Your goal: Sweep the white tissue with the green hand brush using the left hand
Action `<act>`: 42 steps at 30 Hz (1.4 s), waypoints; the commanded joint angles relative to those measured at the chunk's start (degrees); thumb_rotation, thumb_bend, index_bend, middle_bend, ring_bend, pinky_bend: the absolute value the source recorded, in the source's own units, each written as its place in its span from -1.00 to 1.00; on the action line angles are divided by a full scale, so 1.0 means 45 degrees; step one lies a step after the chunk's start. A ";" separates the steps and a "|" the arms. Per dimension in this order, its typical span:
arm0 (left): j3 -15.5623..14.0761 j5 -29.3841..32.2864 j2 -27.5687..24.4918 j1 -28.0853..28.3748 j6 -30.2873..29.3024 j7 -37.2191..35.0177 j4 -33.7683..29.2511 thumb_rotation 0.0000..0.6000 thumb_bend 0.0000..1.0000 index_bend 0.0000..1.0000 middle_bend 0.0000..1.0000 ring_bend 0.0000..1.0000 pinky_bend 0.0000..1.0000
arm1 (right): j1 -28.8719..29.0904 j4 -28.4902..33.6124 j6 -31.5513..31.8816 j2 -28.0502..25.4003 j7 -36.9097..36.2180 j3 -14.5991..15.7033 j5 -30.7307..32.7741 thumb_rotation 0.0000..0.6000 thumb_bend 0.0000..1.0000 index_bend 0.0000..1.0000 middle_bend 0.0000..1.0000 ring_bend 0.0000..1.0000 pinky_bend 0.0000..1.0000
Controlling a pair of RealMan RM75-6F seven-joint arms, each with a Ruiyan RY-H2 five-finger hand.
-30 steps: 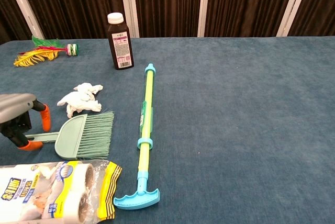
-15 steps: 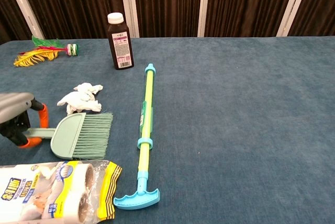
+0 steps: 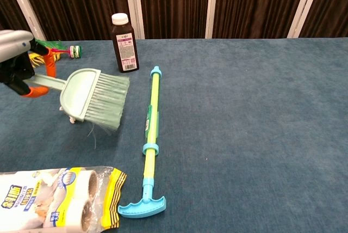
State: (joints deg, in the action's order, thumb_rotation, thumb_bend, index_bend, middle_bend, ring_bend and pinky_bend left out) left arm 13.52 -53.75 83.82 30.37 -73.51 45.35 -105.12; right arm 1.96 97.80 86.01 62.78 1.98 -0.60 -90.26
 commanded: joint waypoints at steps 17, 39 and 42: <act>0.0353 0.4365 0.1250 0.2930 0.1757 0.3239 0.4223 1.00 0.56 0.59 1.00 1.00 1.00 | 0.0052 0.0088 -0.0266 -0.0094 -0.0288 -0.0059 0.0362 1.00 -0.25 -1.00 -1.00 -1.00 -1.00; 0.0351 0.2819 -0.4024 0.0417 0.2099 -0.2332 0.4843 1.00 0.56 0.60 1.00 1.00 1.00 | 0.0044 0.0221 -0.0199 0.0037 0.0306 -0.0007 0.0186 1.00 -0.25 -1.00 -1.00 -1.00 -1.00; 0.0422 0.2512 -0.3727 0.0593 0.2076 -0.2614 0.4289 1.00 0.56 0.60 1.00 1.00 1.00 | 0.0070 0.0190 -0.0233 0.0044 0.0279 -0.0021 0.0198 1.00 -0.25 -1.00 -1.00 -1.00 -1.00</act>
State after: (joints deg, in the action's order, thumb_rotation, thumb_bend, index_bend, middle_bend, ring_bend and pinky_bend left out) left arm 14.87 -41.21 66.56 32.80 -64.19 34.44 -84.35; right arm 2.26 98.66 84.98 62.98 3.24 -0.69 -89.38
